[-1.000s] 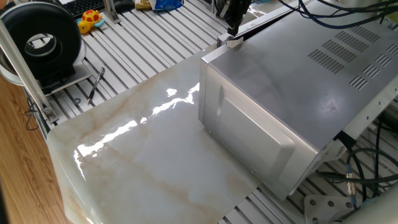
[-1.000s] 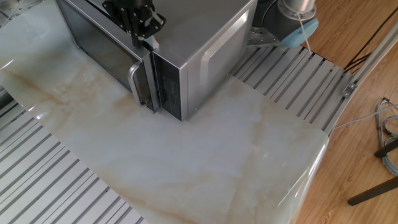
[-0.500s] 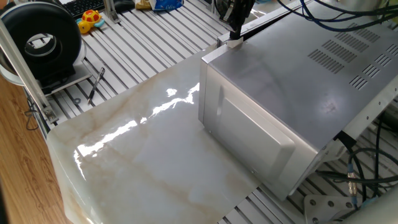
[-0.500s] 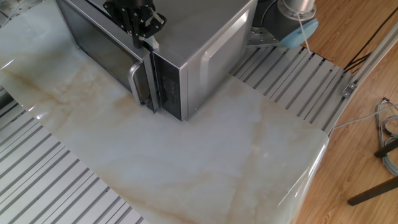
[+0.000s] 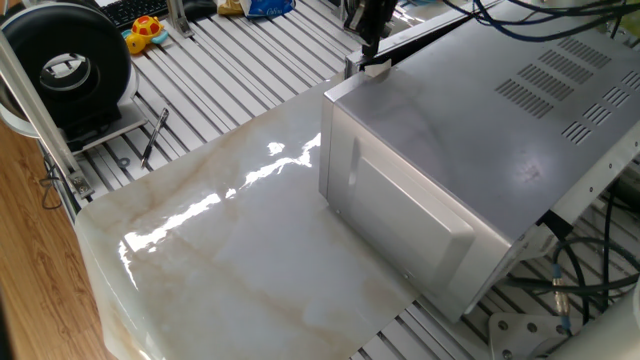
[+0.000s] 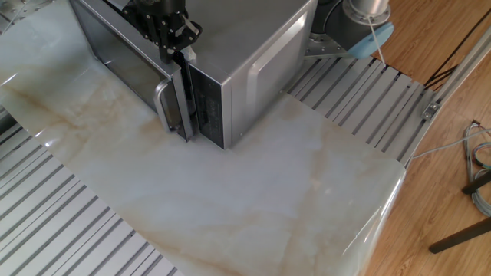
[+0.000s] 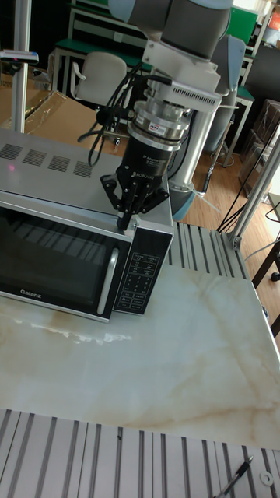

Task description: Open the microwave door

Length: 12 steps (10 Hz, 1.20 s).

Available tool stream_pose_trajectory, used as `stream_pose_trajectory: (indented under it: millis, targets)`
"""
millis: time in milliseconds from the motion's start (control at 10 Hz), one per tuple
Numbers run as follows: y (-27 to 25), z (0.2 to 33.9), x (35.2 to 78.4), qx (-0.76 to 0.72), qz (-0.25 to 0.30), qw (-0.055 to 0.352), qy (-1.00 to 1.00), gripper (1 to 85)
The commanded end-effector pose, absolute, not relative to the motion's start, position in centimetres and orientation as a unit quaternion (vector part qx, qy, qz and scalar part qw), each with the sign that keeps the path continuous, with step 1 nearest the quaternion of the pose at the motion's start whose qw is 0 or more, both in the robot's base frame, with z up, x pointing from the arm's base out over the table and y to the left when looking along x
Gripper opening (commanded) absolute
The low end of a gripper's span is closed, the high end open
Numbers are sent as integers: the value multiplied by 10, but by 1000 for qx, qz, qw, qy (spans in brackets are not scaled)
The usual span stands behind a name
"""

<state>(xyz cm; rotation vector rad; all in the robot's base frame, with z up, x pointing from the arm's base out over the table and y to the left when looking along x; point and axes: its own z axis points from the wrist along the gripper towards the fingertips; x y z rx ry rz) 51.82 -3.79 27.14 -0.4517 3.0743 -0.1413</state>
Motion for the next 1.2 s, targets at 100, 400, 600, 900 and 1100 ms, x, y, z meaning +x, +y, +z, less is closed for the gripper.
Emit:
stream_pose_trajectory:
  millis: [100,400,600,900,1100]
  targets:
    - [-21,277,519,-147,-28,12,989,13]
    - [-21,276,506,-138,-12,12,990,13]
    - [-28,271,501,-141,-13,14,990,13]
    - [-30,269,500,-146,-13,14,989,13]
    - [-32,268,500,-147,-15,14,989,13]
